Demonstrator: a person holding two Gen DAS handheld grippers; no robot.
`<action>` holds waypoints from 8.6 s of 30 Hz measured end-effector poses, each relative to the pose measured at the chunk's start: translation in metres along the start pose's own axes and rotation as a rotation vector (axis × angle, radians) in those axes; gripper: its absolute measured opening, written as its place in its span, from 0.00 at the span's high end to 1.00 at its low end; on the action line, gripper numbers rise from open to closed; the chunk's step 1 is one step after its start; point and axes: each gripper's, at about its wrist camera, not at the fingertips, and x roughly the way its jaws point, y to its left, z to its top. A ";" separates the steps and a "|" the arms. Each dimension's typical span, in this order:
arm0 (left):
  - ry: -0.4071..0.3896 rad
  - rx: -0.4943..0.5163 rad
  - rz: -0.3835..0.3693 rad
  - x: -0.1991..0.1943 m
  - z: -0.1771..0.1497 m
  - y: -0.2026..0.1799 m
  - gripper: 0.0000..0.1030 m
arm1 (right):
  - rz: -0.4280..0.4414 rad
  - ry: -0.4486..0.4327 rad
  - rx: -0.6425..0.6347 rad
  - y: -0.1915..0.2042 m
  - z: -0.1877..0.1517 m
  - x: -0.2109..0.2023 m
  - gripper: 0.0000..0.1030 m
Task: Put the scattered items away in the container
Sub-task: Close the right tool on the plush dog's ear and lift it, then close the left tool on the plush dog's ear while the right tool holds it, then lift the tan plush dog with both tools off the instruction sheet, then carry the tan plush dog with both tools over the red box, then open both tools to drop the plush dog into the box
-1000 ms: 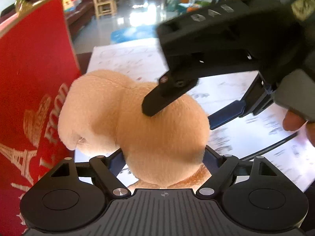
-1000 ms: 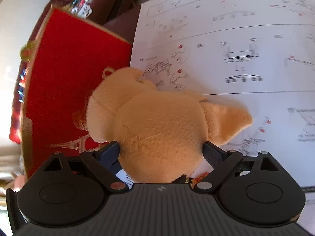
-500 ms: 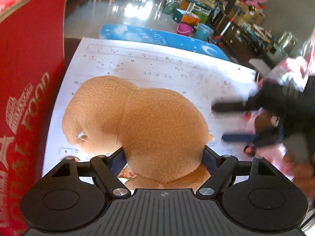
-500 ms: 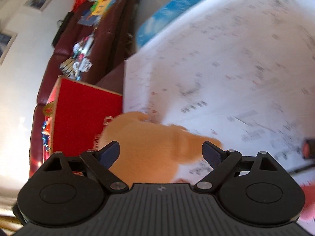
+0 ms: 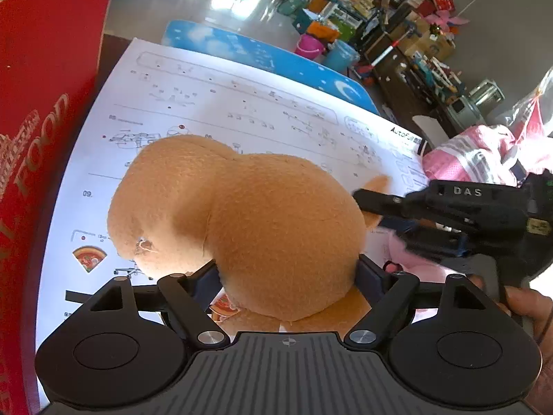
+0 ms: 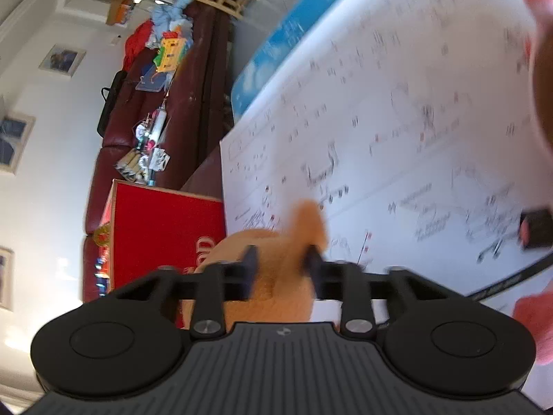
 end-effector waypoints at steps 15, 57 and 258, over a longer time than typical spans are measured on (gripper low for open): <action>-0.220 0.282 0.258 -0.060 0.002 -0.035 0.10 | -0.042 -0.077 -0.238 0.078 0.002 0.002 0.94; -0.182 0.376 0.471 -0.088 -0.005 -0.008 0.91 | -0.003 -0.037 -0.433 0.126 -0.018 0.039 0.26; -0.530 0.018 0.766 -0.254 0.019 0.035 0.00 | 0.053 0.128 -0.840 0.336 -0.081 0.088 0.04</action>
